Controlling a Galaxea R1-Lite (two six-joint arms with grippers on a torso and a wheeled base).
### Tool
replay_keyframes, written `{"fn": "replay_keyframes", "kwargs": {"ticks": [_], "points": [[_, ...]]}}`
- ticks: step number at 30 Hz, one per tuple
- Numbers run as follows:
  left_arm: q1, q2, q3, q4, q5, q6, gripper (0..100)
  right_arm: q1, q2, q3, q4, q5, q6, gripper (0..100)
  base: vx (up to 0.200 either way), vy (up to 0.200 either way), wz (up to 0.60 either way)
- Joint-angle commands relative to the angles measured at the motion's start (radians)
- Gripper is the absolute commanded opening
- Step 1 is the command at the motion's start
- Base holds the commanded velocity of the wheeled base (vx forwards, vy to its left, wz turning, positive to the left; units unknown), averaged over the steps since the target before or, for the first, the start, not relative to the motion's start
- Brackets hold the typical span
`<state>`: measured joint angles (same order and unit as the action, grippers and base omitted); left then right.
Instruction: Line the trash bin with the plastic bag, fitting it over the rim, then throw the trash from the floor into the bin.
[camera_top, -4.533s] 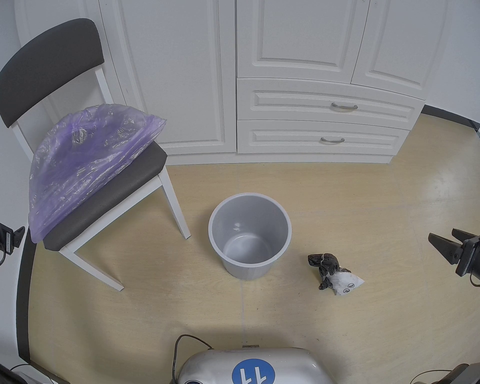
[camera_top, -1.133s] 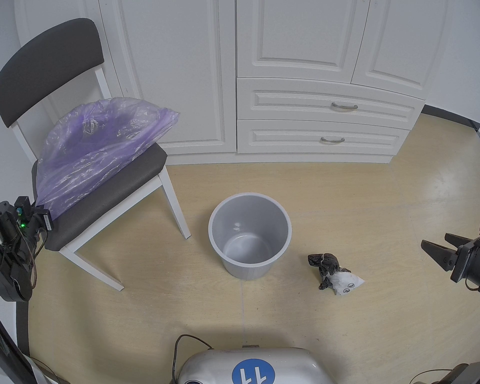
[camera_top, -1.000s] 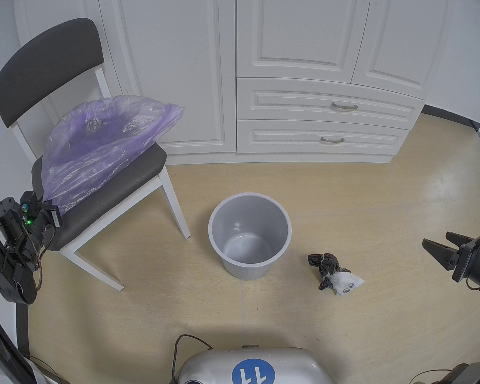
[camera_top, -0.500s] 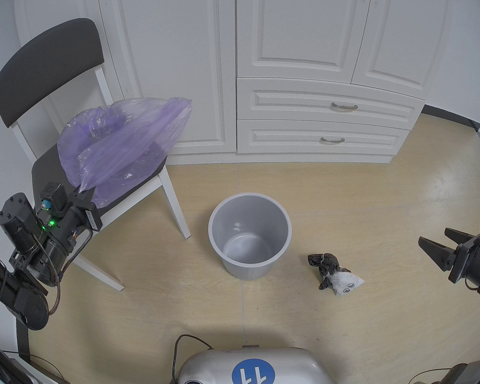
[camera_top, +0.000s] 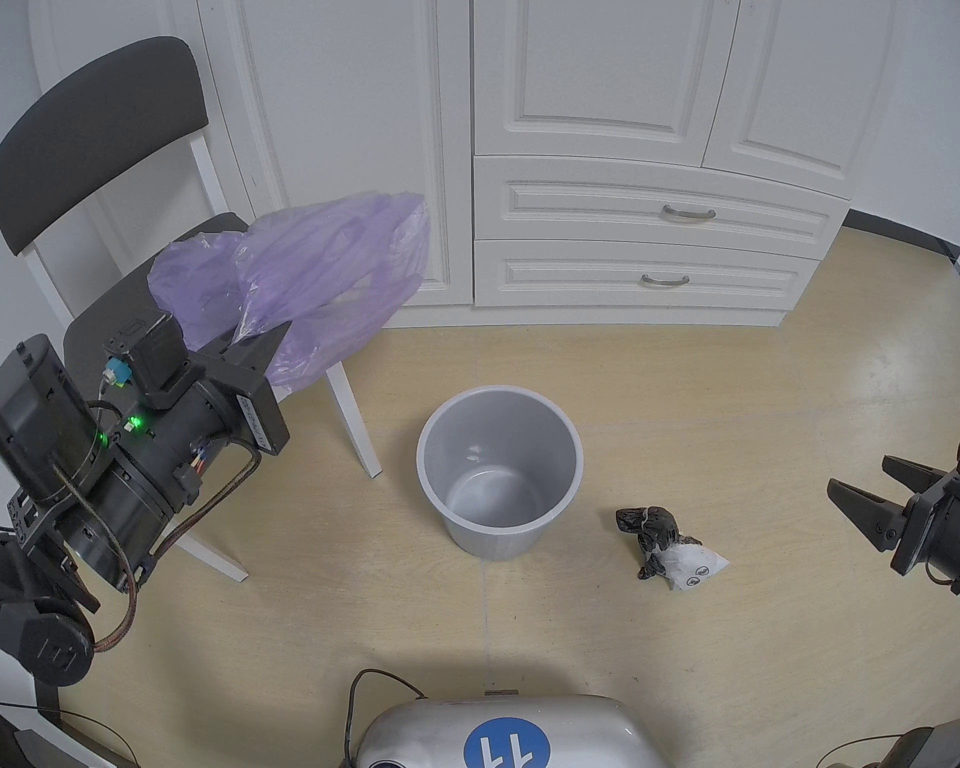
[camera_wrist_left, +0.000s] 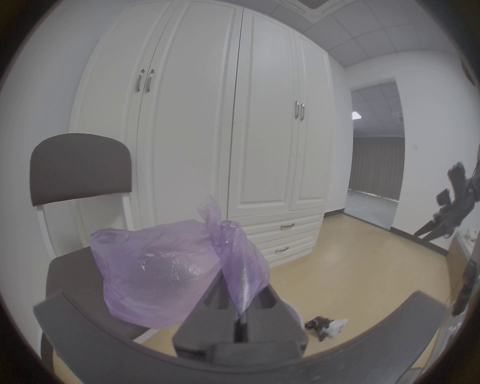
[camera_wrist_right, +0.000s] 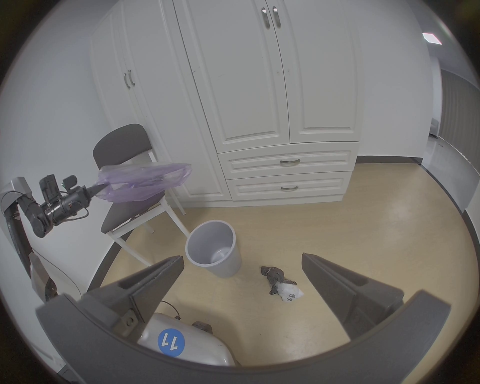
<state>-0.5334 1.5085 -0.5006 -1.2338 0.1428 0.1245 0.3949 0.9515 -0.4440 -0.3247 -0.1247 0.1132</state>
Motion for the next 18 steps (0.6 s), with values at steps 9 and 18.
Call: {"fn": "replay_keyframes", "kwargs": {"ticks": [9, 18], "points": [[-0.22, -0.148, 0.053, 0.008, 0.044, -0.069, 0, 0.009, -0.011, -0.005, -0.001, -0.015, -0.018, 100, 0.0, 0.0, 0.0], [-0.35, -0.22, 0.12, 0.004, 0.015, -0.068, 0, 0.025, -0.011, 0.013, -0.001, -0.013, -0.015, 100, 0.0, 0.0, 0.0]]}}
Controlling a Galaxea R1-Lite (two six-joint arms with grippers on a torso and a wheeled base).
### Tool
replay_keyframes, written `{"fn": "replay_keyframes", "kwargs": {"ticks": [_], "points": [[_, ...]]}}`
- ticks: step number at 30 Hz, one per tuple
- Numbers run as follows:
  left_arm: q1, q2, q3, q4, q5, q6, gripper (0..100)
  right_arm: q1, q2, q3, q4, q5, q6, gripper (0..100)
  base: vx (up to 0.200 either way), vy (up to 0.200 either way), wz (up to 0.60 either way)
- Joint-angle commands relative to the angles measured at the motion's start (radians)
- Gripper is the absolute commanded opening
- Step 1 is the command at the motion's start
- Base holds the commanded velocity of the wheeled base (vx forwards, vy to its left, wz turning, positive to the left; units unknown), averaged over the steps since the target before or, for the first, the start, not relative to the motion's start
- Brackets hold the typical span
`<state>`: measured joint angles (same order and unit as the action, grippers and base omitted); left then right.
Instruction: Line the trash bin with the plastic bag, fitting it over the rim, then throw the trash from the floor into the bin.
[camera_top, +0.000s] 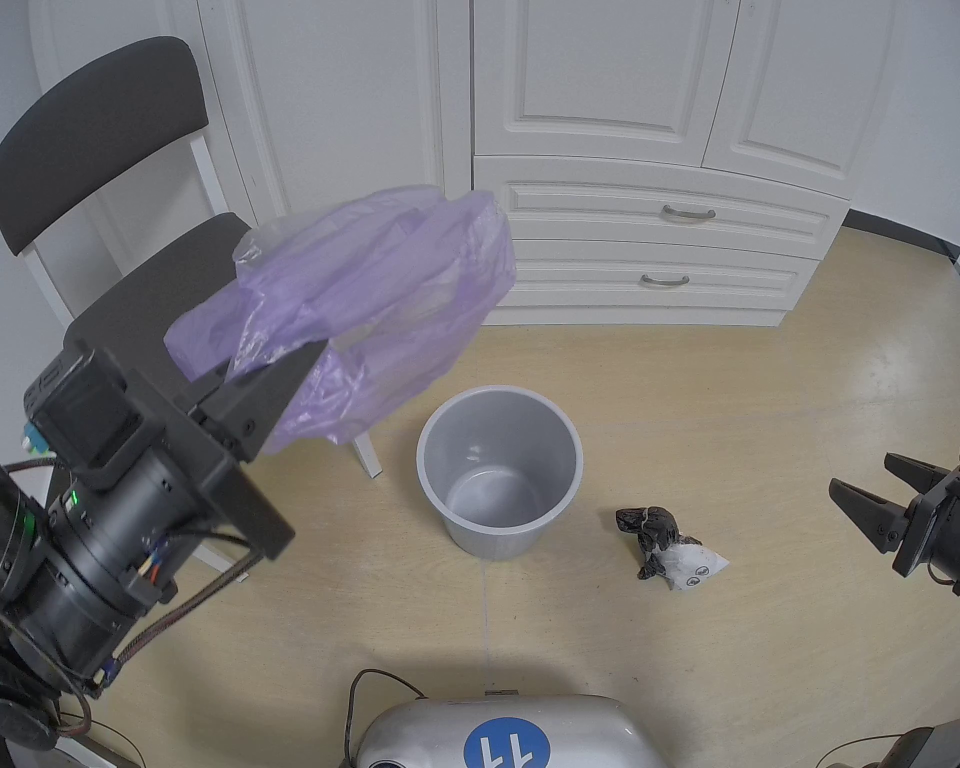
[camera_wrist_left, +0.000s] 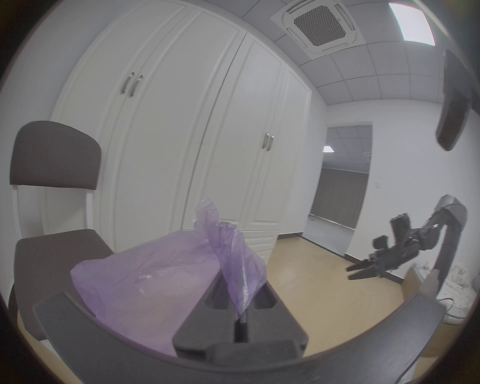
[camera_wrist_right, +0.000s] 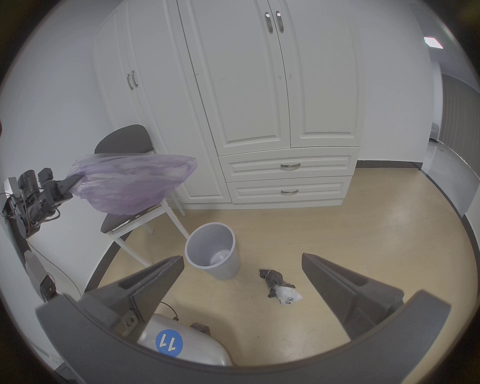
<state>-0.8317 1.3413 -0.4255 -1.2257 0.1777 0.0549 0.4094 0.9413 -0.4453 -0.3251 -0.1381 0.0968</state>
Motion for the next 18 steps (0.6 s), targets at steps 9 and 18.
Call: {"fn": "replay_keyframes", "kwargs": {"ticks": [9, 18], "points": [[-0.072, -0.063, 0.11, -0.012, -0.142, -0.001, 0, 0.012, -0.001, 0.028, 0.014, 0.012, -0.002, 100, 0.0, 0.0, 0.0], [-0.072, -0.05, 0.119, -0.012, -0.144, -0.001, 0, 0.068, 0.016, -0.026, 0.031, 0.071, -0.023, 100, 0.0, 0.0, 0.0]]}}
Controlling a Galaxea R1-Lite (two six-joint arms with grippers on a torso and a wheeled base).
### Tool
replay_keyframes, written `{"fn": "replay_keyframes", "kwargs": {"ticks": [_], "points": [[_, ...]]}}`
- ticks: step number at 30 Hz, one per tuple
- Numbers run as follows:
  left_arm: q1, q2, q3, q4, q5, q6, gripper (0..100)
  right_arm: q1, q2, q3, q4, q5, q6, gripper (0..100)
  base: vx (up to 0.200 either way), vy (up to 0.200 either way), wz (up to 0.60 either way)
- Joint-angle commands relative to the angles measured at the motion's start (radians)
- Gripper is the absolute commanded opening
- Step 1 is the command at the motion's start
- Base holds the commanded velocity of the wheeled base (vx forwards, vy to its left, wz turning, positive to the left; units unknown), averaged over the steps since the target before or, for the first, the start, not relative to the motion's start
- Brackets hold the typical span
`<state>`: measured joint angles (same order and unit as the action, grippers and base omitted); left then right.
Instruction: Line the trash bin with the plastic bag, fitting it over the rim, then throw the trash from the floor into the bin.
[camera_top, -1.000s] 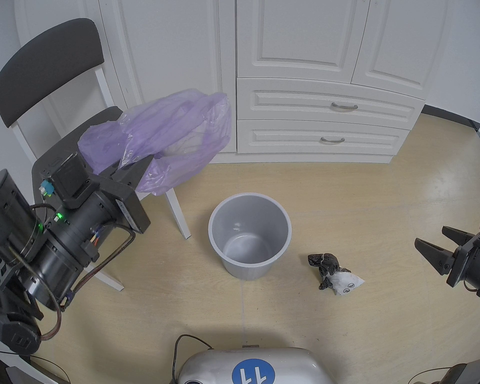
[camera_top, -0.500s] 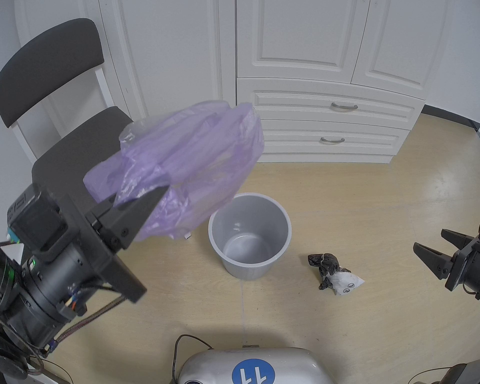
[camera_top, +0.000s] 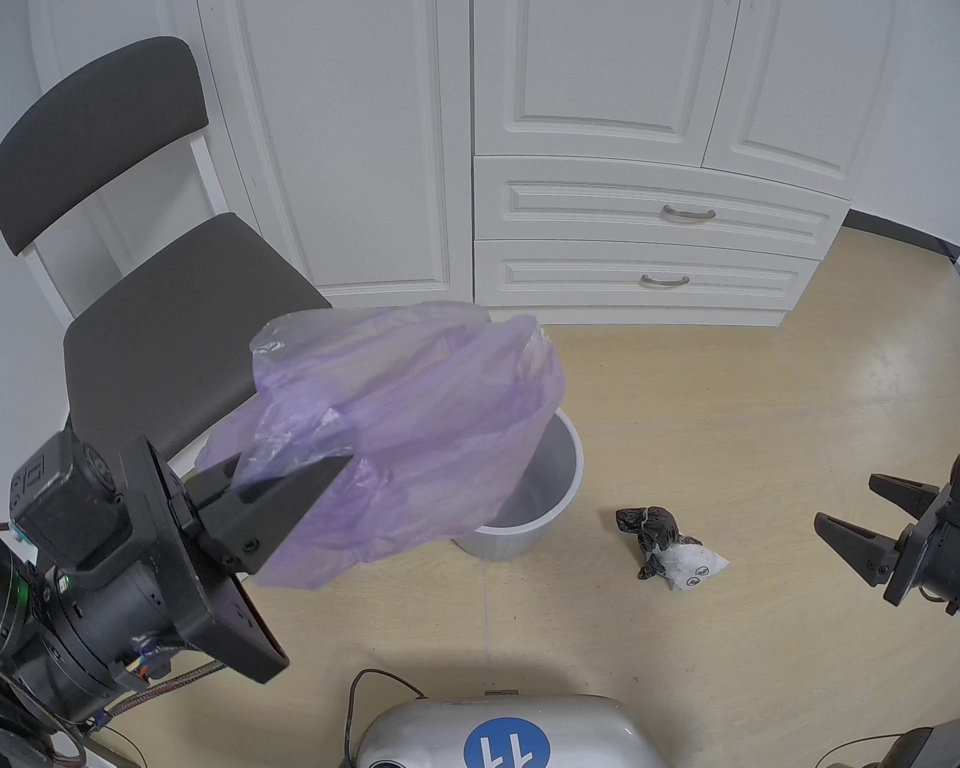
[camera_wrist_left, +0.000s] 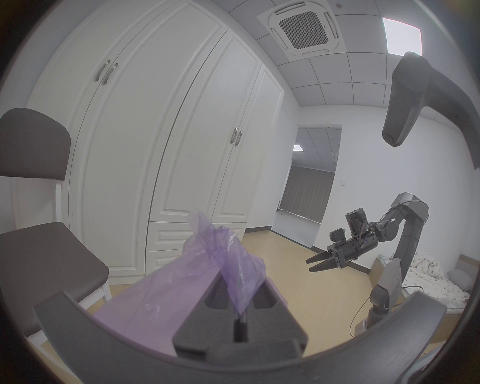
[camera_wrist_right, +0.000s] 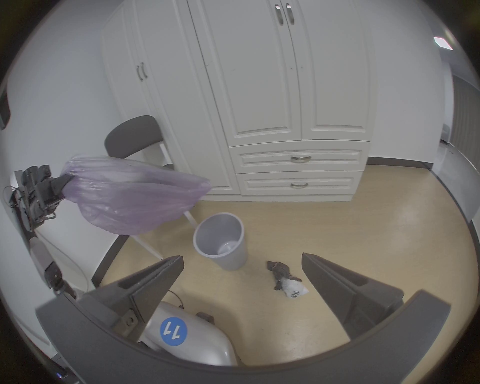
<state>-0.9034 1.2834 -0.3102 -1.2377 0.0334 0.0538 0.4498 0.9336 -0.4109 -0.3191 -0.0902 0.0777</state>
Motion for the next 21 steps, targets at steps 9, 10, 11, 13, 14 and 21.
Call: {"fn": "replay_keyframes", "kwargs": {"ticks": [9, 10, 11, 13, 14, 21], "points": [[-0.032, 0.024, 0.013, 0.0, -0.01, -0.048, 0, 0.05, 0.248, -0.223, 0.169, 0.09, 0.169, 100, 0.0, 0.0, 0.0], [-0.034, 0.024, 0.017, 0.0, -0.021, -0.049, 0, 0.05, 0.258, -0.223, 0.17, 0.092, 0.172, 100, 0.0, 0.0, 0.0], [-0.034, 0.024, 0.025, 0.0, -0.035, -0.049, 0, 0.05, 0.269, -0.22, 0.17, 0.092, 0.171, 100, 0.0, 0.0, 0.0], [-0.034, 0.02, 0.039, 0.001, -0.069, -0.051, 0, 0.049, 0.284, -0.221, 0.169, 0.093, 0.172, 100, 0.0, 0.0, 0.0], [-0.034, 0.019, 0.045, 0.004, -0.089, -0.052, 0, 0.049, 0.292, -0.221, 0.169, 0.093, 0.174, 100, 0.0, 0.0, 0.0], [-0.034, 0.019, 0.091, 0.0, -0.167, -0.055, 0, 0.049, 0.344, -0.223, 0.169, 0.092, 0.175, 100, 0.0, 0.0, 0.0]]}}
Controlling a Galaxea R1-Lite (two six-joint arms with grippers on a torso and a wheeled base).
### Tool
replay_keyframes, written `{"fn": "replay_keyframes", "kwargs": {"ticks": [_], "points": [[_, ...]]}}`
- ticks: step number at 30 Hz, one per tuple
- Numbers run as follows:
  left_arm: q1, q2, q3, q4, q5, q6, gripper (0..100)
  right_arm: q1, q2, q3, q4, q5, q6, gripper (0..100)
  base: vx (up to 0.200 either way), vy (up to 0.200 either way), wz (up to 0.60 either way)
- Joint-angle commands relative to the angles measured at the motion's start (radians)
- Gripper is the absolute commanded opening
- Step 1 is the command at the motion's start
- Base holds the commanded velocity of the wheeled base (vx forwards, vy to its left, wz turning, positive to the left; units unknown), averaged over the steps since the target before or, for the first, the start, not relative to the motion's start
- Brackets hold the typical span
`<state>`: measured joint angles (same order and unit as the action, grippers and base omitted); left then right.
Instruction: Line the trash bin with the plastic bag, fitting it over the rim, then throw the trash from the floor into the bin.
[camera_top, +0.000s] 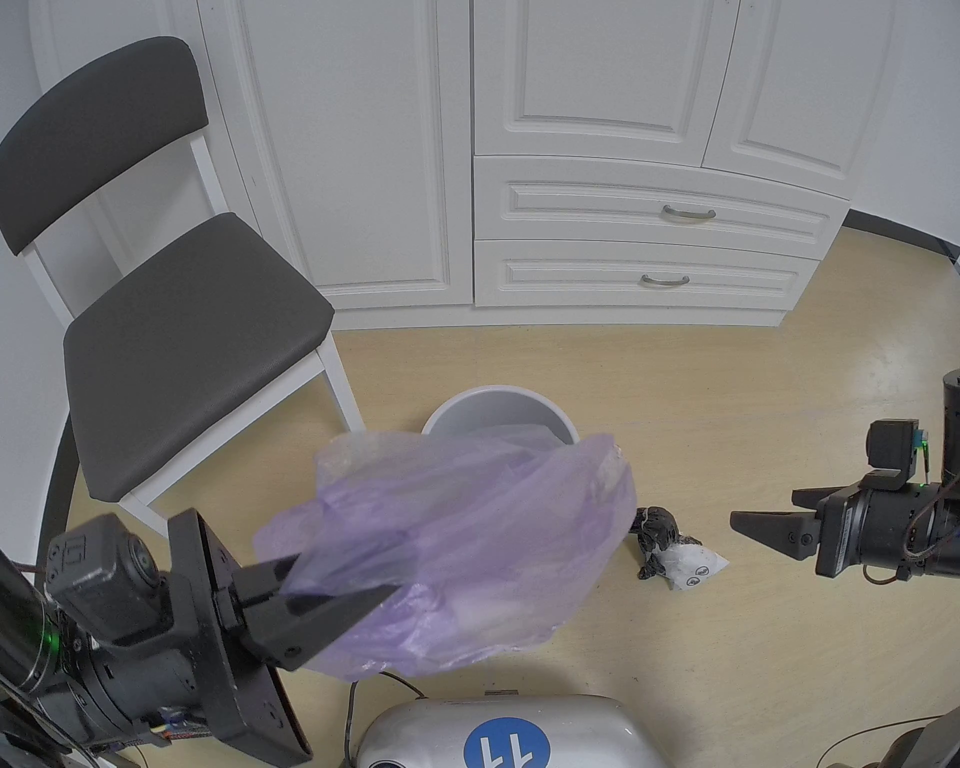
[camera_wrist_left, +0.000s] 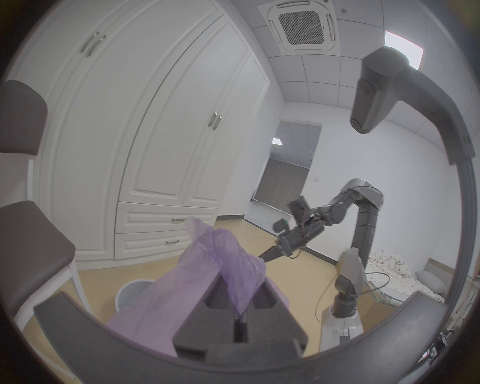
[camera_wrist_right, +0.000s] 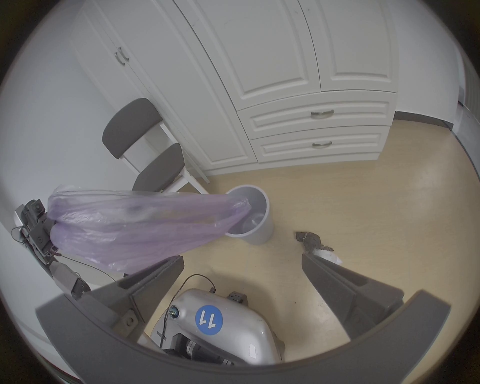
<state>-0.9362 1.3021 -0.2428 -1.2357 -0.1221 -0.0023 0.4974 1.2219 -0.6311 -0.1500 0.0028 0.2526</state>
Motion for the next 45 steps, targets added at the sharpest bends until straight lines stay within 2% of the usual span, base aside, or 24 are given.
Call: {"fn": "replay_keyframes", "kwargs": {"ticks": [1, 14, 19, 22, 25, 30, 34, 35, 37, 42, 43, 45], "points": [[-0.001, -0.004, 0.03, -0.002, -0.021, 0.001, 0, 0.001, 0.065, -0.002, 0.0, -0.001, 0.002, 100, 0.0, 0.0, 0.0], [-0.001, -0.017, 0.033, -0.008, -0.04, 0.004, 0, -0.007, 0.182, 0.017, 0.001, -0.003, -0.006, 100, 0.0, 0.0, 0.0], [-0.004, -0.015, 0.04, -0.068, -0.04, 0.002, 0, -0.011, 0.266, 0.014, -0.005, -0.003, -0.003, 100, 0.0, 0.0, 0.0], [-0.01, -0.015, 0.051, -0.091, -0.053, 0.001, 0, -0.017, 0.297, 0.016, -0.036, -0.003, 0.001, 100, 0.0, 0.0, 0.0], [-0.013, -0.015, 0.068, -0.111, -0.091, 0.001, 0, -0.025, 0.35, 0.028, -0.126, -0.003, 0.005, 100, 0.0, 0.0, 0.0], [-0.013, -0.017, 0.069, -0.131, -0.094, 0.001, 0, -0.043, 0.421, 0.053, -0.223, 0.01, 0.031, 100, 0.0, 0.0, 0.0], [-0.013, -0.017, 0.068, -0.131, -0.094, 0.001, 0, -0.034, 0.447, 0.071, -0.275, 0.045, 0.063, 100, 0.0, 0.0, 0.0], [-0.013, -0.017, 0.066, -0.134, -0.094, -0.001, 0, -0.025, 0.446, 0.08, -0.283, 0.085, 0.077, 100, 0.0, 0.0, 0.0], [-0.013, -0.017, 0.063, -0.14, -0.094, -0.001, 0, -0.019, 0.439, 0.087, -0.281, 0.105, 0.077, 100, 0.0, 0.0, 0.0], [-0.013, -0.014, 0.056, -0.177, -0.096, -0.042, 0, -0.013, 0.384, 0.129, -0.27, 0.212, 0.07, 100, 0.0, 0.0, 0.0], [-0.013, -0.014, 0.056, -0.177, -0.096, -0.042, 0, -0.013, 0.384, 0.129, -0.27, 0.212, 0.07, 100, 0.0, 0.0, 0.0], [-0.012, -0.012, 0.053, -0.202, -0.094, -0.067, 0, 0.001, 0.352, 0.148, -0.241, 0.278, 0.06, 100, 0.0, 0.0, 0.0]]}}
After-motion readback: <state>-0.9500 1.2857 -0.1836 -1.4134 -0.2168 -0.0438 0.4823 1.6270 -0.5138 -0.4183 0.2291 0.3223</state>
